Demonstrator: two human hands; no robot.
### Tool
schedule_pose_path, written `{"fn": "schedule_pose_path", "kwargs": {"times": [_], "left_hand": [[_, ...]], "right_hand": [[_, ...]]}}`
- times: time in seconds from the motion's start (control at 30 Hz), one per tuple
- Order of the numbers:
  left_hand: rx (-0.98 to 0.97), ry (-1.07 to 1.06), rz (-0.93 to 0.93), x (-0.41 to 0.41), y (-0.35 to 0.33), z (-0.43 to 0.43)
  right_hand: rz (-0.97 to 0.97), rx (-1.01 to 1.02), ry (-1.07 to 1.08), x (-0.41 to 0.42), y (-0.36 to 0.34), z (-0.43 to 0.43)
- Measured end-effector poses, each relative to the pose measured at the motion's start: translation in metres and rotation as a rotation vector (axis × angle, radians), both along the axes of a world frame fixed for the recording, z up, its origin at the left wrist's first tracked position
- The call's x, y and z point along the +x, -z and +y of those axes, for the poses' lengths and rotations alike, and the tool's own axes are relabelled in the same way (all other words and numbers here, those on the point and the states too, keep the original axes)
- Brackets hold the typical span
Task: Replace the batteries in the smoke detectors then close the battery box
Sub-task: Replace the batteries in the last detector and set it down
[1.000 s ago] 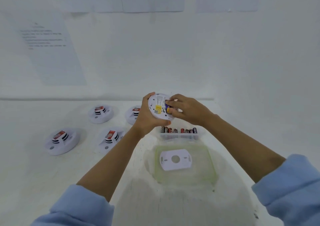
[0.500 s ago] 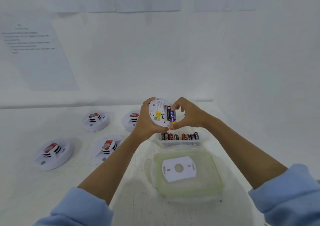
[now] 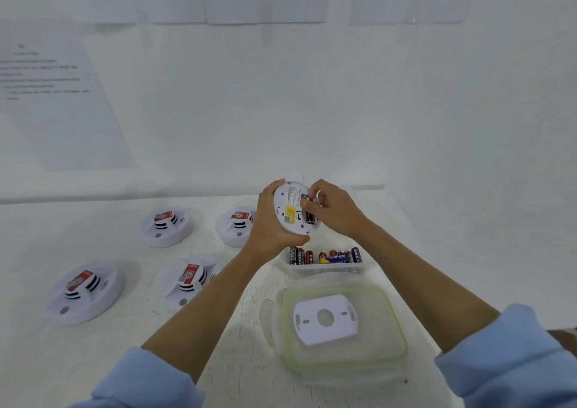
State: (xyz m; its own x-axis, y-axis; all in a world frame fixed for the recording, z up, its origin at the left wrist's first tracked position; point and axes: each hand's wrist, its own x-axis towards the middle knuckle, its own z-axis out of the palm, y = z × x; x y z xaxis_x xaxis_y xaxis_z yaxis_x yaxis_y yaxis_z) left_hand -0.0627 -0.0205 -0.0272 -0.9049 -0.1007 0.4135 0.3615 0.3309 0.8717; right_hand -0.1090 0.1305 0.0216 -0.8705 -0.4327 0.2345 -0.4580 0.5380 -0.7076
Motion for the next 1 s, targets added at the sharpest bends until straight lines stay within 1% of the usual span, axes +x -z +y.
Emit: {"fn": "schedule_pose_path", "kwargs": {"times": [0.07, 0.2, 0.3, 0.4, 0.47, 0.5, 0.53, 0.57, 0.67, 0.7, 0.73, 0.8, 0.87, 0.93, 1.0], "left_hand": [[-0.01, 0.007, 0.005, -0.001, 0.0, 0.002], [-0.031, 0.023, 0.014, -0.003, 0.0, 0.001], [-0.027, 0.013, 0.015, -0.004, 0.0, -0.002], [-0.006, -0.001, 0.025, -0.007, -0.004, -0.001], [-0.001, -0.005, 0.031, -0.009, -0.008, 0.0], [-0.008, -0.011, 0.034, -0.009, -0.009, -0.001], [-0.014, -0.017, 0.036, -0.01, -0.01, -0.002], [-0.016, -0.023, 0.037, -0.011, -0.01, -0.004], [-0.019, -0.037, 0.034, -0.014, -0.011, -0.008], [-0.02, -0.038, 0.032, -0.015, -0.013, -0.008], [-0.024, -0.039, 0.03, -0.016, -0.014, -0.008], [-0.027, -0.042, 0.027, -0.018, -0.015, -0.008], [-0.016, -0.042, 0.024, -0.019, -0.015, -0.009], [-0.008, -0.038, 0.017, -0.02, -0.015, -0.01], [0.002, -0.029, 0.006, -0.022, -0.012, -0.011]], "right_hand": [[-0.038, -0.032, 0.034, -0.003, 0.0, -0.002], [-0.045, -0.085, 0.043, -0.004, 0.0, -0.003], [0.038, -0.141, 0.027, -0.002, -0.003, 0.002], [0.128, -0.262, 0.053, 0.003, -0.009, 0.0], [0.107, -0.345, 0.105, 0.003, -0.017, 0.002], [0.072, -0.342, 0.148, 0.002, -0.022, 0.006], [0.022, -0.287, 0.179, 0.0, -0.027, 0.012], [-0.055, -0.184, 0.179, -0.001, -0.03, 0.018], [-0.38, 0.183, 0.023, 0.002, -0.028, 0.031], [-0.418, 0.261, -0.007, 0.003, -0.025, 0.032], [-0.395, 0.297, 0.002, 0.001, -0.023, 0.032], [-0.21, 0.31, 0.127, -0.014, -0.02, 0.03], [-0.045, 0.371, 0.272, -0.034, -0.016, 0.023], [-0.014, 0.525, 0.3, -0.046, -0.014, 0.012], [-0.042, 0.736, 0.228, -0.054, -0.011, 0.002]]}}
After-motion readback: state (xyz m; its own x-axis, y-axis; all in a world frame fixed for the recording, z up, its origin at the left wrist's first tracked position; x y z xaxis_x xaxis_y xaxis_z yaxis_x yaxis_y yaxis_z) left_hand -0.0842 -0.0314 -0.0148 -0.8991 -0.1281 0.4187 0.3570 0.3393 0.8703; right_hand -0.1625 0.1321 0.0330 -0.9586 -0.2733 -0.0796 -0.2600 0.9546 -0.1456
